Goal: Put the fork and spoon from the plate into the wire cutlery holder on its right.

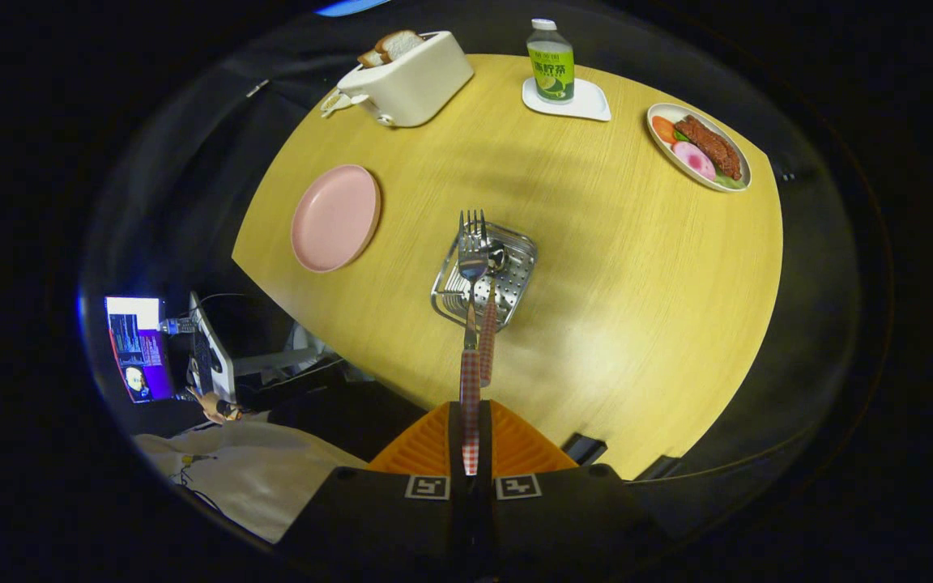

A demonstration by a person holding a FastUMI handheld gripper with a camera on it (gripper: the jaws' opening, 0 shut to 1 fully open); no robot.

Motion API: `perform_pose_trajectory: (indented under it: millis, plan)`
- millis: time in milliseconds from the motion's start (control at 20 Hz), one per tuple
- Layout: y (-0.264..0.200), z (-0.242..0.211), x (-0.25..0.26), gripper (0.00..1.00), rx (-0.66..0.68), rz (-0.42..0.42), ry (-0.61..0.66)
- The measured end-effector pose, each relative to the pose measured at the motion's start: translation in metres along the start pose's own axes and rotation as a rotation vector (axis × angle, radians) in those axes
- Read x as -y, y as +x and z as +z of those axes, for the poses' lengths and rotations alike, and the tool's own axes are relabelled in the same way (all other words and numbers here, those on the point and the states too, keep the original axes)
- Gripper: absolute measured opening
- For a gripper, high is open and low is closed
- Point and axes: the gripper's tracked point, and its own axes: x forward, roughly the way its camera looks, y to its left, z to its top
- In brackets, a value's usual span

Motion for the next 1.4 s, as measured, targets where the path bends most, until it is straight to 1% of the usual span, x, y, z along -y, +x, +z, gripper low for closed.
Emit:
perform_pose_trajectory:
  millis: [200,350,600,900,950,1300,1400]
  plan:
    - [0.006,-0.006,0.004,0.06,-0.131,0.010,-0.059]
    - [0.009,-0.003,0.009,0.06,-0.214,-0.007,-0.115]
    - [0.016,-0.002,0.022,0.06,-0.338,-0.038,-0.170]
    - [0.020,0.010,0.028,0.06,-0.409,-0.060,-0.188]
    - [0.026,0.018,0.025,0.06,-0.415,-0.061,-0.185]
    - [0.031,0.035,0.020,0.06,-0.426,-0.062,-0.152]
    - [0.033,0.041,0.020,0.08,-0.424,-0.067,-0.125]
